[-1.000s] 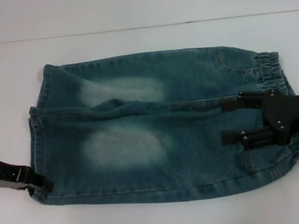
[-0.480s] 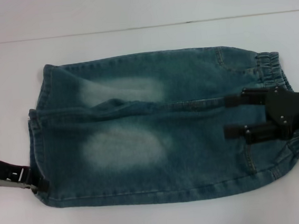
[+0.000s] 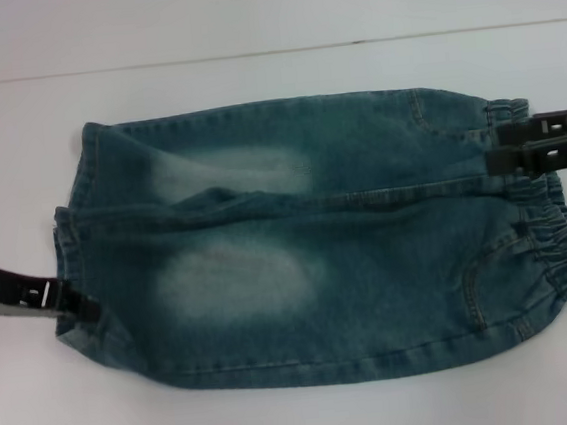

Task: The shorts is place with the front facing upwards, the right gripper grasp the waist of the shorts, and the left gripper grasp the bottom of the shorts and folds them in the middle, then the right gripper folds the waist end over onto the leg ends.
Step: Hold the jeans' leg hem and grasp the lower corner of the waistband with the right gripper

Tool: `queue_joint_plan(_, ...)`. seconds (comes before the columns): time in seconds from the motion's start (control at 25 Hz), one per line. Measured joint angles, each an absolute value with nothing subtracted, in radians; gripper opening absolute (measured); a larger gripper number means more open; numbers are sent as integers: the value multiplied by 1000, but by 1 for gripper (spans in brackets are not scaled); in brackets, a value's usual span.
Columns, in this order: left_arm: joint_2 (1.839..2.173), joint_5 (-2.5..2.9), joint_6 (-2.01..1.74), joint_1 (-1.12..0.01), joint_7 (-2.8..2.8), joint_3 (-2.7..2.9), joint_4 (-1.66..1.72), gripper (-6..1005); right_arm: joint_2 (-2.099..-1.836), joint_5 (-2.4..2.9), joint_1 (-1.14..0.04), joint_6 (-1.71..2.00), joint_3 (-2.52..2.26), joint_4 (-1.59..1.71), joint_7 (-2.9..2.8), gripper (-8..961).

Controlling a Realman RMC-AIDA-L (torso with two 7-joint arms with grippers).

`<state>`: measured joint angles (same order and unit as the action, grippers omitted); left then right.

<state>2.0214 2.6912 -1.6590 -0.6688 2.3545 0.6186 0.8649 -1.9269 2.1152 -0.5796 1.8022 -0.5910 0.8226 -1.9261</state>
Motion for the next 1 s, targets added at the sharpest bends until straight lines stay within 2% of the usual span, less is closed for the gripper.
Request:
queue_joint_plan(0.12,2018,2678,-1655,-674,2355,618,873,20,-1918,2260,-616,1802,-603,902,-2047,941)
queue_joint_plan(0.48,2008,2647,-1651,-693,2345,619,885,20,-1926,2573,-684,1865,-675,1042,-2073,941)
queue_joint_plan(0.72,2008,2644,-1633,-700,2338,620,880,20,-1950,2751,-708,1853,-793,1037,-2034,942)
queue_joint_plan(1.0,2008,2633,-1622,-698,2330,620,867,20,-1956,2831,-725,1818,-843,1016,-2041,942)
